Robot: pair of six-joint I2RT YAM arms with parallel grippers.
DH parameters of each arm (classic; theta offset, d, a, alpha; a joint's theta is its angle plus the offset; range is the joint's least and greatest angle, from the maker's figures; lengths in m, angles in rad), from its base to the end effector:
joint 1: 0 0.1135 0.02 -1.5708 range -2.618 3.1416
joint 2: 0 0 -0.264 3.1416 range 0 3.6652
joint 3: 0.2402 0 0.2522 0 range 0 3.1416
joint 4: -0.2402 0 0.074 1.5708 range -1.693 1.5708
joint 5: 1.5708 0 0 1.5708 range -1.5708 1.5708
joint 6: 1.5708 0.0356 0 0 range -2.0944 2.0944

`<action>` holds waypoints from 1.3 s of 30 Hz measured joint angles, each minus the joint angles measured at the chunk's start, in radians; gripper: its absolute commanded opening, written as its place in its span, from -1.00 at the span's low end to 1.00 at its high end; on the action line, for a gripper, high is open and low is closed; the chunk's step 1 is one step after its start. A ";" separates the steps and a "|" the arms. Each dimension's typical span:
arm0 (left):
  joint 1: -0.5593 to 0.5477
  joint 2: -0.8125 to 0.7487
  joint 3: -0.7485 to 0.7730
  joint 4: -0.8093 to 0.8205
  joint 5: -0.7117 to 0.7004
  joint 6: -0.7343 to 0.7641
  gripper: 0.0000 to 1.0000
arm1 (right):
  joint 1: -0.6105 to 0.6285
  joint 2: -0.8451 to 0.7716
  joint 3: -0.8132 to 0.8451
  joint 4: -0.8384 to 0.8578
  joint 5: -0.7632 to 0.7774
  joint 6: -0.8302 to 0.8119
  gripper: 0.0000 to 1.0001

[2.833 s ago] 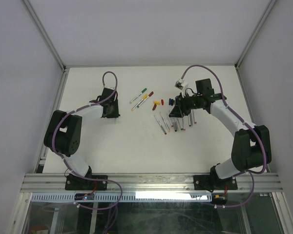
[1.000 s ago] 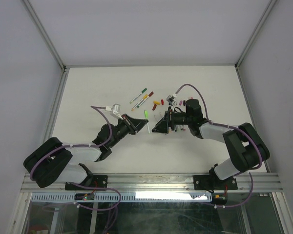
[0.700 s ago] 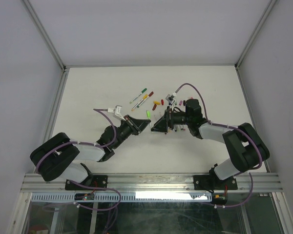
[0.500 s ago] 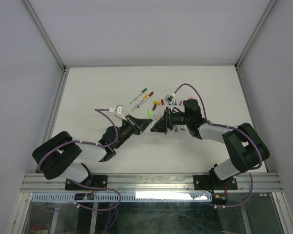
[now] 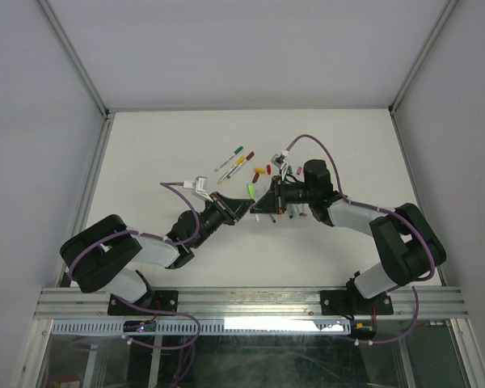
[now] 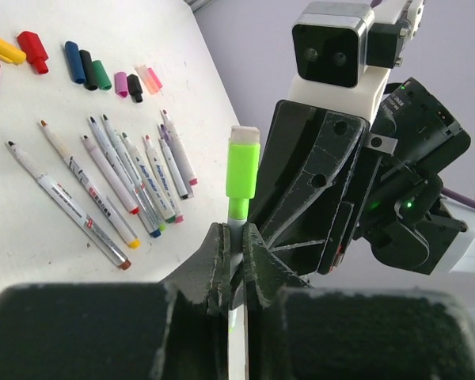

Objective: Open the pen caps
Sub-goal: Pick up the pen from the center of the board.

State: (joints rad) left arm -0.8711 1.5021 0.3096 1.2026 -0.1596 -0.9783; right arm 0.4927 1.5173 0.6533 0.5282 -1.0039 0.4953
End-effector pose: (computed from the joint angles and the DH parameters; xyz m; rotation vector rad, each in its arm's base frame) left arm 0.1700 -0.1932 0.1725 -0.2306 1.7076 -1.3026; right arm 0.2488 0.1677 0.1991 -0.7517 1.9362 1.5867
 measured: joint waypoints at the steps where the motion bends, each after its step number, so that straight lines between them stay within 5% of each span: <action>1: 0.000 -0.003 0.000 -0.002 -0.001 0.002 -1.00 | 0.000 0.000 0.003 -0.005 -0.002 0.000 -0.90; 10: 0.000 -0.012 0.000 -0.005 -0.005 0.013 -0.91 | 0.000 0.010 0.029 -0.038 -0.023 -0.005 -1.00; 22: 0.000 -0.085 0.000 -0.033 -0.015 0.029 0.16 | 0.003 0.031 0.069 -0.104 -0.063 -0.023 -1.00; 28: 0.006 -0.191 -0.011 -0.079 -0.016 0.052 0.92 | -0.003 0.031 0.112 -0.199 -0.115 -0.100 -1.00; 33: 0.072 -0.275 -0.013 -0.116 0.058 0.076 0.96 | -0.005 0.032 0.186 -0.369 -0.172 -0.254 -1.00; 39: 0.151 -0.292 0.026 -0.241 0.170 0.059 0.54 | -0.005 0.031 0.206 -0.471 -0.195 -0.359 -1.00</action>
State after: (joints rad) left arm -0.7197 1.2102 0.3359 0.9611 0.0101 -0.9192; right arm 0.4877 1.5486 0.8589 0.0570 -1.1984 0.1368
